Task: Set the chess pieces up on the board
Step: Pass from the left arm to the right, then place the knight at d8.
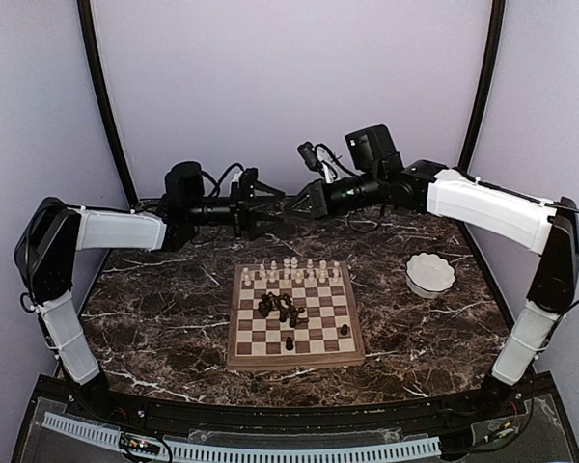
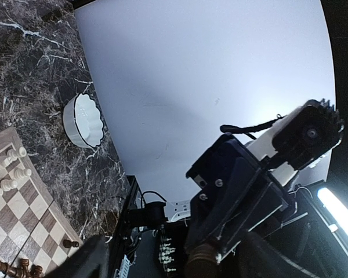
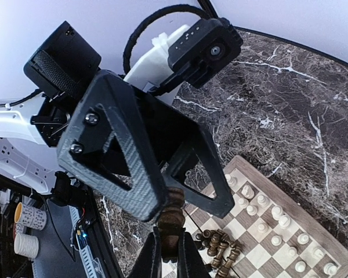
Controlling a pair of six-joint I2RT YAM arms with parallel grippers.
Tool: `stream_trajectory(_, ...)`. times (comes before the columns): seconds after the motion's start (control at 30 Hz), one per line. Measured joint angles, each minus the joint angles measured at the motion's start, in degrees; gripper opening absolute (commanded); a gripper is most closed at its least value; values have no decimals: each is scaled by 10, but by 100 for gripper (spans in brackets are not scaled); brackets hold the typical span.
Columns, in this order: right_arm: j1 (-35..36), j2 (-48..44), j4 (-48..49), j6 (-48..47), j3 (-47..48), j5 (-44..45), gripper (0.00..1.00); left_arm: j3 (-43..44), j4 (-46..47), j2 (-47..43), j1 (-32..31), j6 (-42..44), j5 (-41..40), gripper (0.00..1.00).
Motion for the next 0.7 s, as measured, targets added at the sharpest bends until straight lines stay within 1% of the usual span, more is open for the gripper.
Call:
stream_trajectory(0.2,10,-15,-112,-47,29,53,4,12,-126,-10,24,73,-32,99)
stream_trajectory(0.27,21,-19,-166,-59,30,74,3,27,-217,-20,36,117,-68,99)
stream_trajectory(0.33,38,-20,-212,-66,30,94,3,64,-317,-23,42,173,-117,99)
stream_trajectory(0.4,63,-20,-261,-70,30,113,3,109,-409,-25,45,228,-174,99)
stream_trajectory(0.53,104,-13,-371,-80,45,146,2,174,-580,-51,43,339,-333,99)
stream_trajectory(0.6,113,2,-418,-89,68,161,2,178,-639,-78,42,376,-418,99)
stream_trajectory(0.7,128,32,-472,-95,98,184,2,178,-699,-119,42,409,-527,99)
